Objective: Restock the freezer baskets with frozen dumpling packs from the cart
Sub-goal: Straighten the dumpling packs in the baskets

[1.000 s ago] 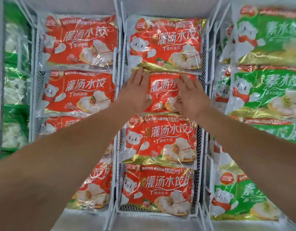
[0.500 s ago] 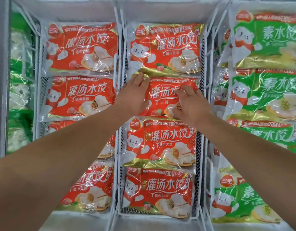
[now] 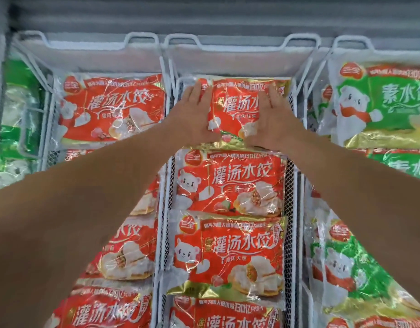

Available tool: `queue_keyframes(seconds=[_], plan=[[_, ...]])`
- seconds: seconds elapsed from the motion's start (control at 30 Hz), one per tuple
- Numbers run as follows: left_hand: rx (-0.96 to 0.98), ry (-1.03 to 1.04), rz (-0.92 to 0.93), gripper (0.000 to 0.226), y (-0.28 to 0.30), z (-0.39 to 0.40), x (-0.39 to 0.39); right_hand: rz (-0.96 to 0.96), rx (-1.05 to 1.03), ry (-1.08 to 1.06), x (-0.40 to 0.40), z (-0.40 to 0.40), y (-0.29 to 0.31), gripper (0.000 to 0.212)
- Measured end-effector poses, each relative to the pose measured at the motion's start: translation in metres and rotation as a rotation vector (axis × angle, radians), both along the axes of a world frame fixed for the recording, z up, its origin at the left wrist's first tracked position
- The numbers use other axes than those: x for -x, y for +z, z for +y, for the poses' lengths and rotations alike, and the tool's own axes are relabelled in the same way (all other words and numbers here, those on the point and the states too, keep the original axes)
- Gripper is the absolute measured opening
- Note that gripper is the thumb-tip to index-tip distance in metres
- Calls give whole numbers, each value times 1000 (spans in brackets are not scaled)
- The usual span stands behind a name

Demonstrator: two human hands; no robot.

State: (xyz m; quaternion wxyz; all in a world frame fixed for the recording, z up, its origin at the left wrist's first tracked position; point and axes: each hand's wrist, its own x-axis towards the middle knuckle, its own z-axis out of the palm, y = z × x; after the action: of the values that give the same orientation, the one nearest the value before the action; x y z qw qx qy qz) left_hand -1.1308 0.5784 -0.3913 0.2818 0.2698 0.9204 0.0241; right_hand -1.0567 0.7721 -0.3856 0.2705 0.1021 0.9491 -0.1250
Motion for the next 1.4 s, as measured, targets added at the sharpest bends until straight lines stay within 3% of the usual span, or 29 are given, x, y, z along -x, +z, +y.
queue_keyframes(seconds=[0.4, 0.47, 0.6, 0.73, 0.83, 0.93, 1.17, 1.3, 1.4], plan=[[-22, 9, 61, 109, 8, -7, -12, -34, -38, 19, -5, -6, 16, 112], [-55, 16, 52, 106, 17, -6, -19, 48, -13, 41, -11, -6, 28, 96], [-170, 46, 80, 86, 37, 13, -36, 339, 32, 31, -35, 8, 65, 44], [-311, 44, 100, 67, 67, 60, -60, 477, -9, -85, -69, 60, 95, 28], [-381, 0, 109, 57, 86, 107, -82, 420, -70, -174, -97, 109, 99, 36], [-419, -58, 70, 62, 83, 153, -99, 344, -93, -222, -118, 151, 97, 54], [-172, -245, 60, 94, 63, 233, -86, 254, 11, -250, -111, 224, 70, 78], [-25, -280, 104, 99, 49, 243, -86, 135, 143, -273, -107, 245, 51, 104], [-44, -300, 129, 97, 36, 248, -91, 137, 168, -317, -119, 256, 35, 107]])
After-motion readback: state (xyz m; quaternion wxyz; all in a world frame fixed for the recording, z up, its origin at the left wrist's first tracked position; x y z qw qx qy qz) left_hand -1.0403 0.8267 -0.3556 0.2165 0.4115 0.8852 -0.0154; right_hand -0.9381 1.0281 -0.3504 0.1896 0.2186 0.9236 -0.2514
